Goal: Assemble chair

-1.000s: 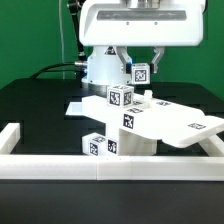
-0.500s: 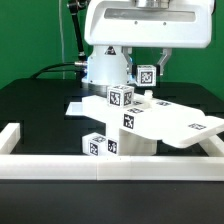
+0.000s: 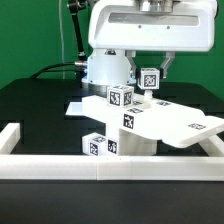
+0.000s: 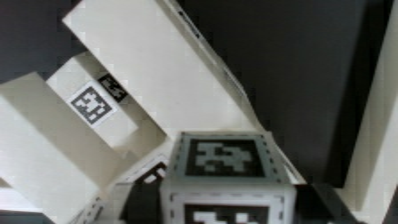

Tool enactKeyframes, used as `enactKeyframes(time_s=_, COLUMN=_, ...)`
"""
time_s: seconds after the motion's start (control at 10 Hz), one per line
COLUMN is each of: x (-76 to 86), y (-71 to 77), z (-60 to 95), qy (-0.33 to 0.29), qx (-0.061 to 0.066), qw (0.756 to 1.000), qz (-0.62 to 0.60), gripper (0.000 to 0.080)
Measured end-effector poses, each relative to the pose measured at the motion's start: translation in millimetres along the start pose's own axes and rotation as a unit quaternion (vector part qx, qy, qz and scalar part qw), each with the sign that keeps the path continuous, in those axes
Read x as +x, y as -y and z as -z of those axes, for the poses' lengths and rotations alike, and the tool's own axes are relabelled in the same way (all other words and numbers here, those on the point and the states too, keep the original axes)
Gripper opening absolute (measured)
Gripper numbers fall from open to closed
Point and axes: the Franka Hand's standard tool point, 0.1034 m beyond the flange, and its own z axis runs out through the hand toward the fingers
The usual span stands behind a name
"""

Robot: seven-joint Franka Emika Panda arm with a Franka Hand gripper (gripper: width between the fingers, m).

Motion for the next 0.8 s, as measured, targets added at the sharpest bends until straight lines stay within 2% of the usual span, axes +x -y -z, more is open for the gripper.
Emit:
enactKeyframes(time_s=0.2, x=-1.5, y=-0.9, z=-4.8, qy=0.004, qx=-0.002, qw=1.000, qz=0.000, gripper=0.0289)
enactKeyframes(time_s=0.8, x=0.0, y=-0.7, z=-5.2, qy=0.003, qx=-0.002, qw=1.000, qz=0.000, gripper=0.0289)
